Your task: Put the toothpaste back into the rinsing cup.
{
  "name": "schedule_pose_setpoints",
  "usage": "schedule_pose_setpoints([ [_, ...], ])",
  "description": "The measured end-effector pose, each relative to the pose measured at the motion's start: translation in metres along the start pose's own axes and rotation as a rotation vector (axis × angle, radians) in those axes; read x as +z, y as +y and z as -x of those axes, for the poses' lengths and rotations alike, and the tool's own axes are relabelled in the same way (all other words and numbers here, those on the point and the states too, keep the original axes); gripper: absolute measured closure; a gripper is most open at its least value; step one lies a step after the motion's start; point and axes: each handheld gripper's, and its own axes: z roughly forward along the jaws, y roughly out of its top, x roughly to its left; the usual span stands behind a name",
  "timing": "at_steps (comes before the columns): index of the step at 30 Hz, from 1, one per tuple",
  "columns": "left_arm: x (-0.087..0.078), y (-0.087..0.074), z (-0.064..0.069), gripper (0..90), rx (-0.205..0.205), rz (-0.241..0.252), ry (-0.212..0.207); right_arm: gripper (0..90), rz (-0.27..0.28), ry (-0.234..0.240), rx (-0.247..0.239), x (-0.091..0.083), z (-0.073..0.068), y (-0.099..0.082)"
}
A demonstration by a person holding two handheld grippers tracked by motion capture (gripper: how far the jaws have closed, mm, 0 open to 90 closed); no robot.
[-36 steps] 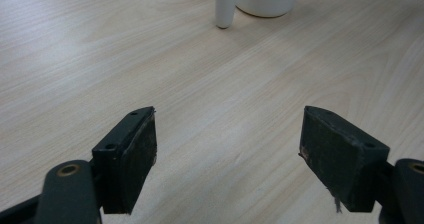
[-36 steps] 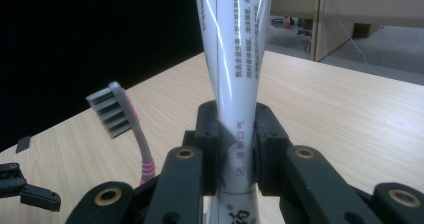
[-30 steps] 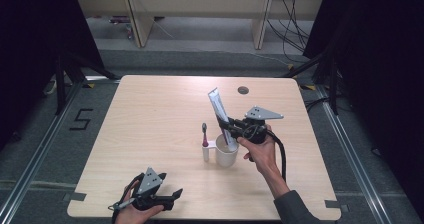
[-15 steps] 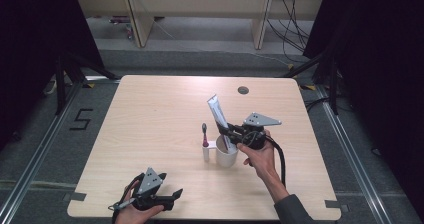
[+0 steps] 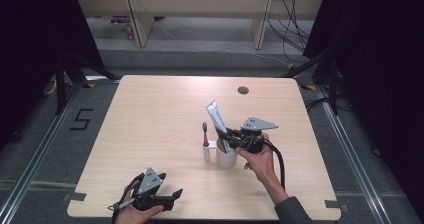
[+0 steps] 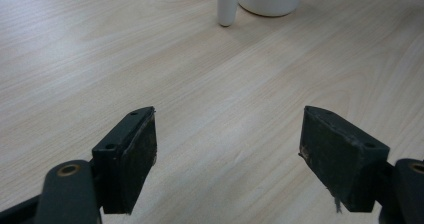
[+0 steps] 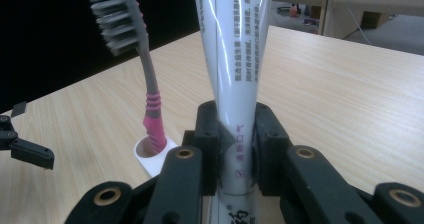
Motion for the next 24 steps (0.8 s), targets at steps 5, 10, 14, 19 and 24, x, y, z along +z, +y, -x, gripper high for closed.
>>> schedule_pose_setpoints([
  [5,0.000,0.000,0.000,22.8,0.004,-0.004,-0.003,76.9,-0.029,-0.005,-0.013,-0.005,-0.002,0.000],
  [10,0.000,0.000,0.000,22.8,0.003,-0.005,0.000,77.0,-0.047,0.005,-0.038,-0.009,-0.002,-0.002],
  [14,0.000,0.000,0.001,22.8,-0.006,0.002,0.001,77.0,-0.047,-0.016,-0.071,-0.010,-0.002,-0.002],
  [19,0.000,0.000,0.001,22.8,-0.011,0.001,0.007,77.0,-0.066,-0.012,-0.081,-0.011,-0.003,-0.005],
  [24,0.000,-0.001,0.001,22.8,-0.014,0.004,0.006,77.1,-0.080,-0.009,-0.060,-0.011,-0.004,-0.010],
])
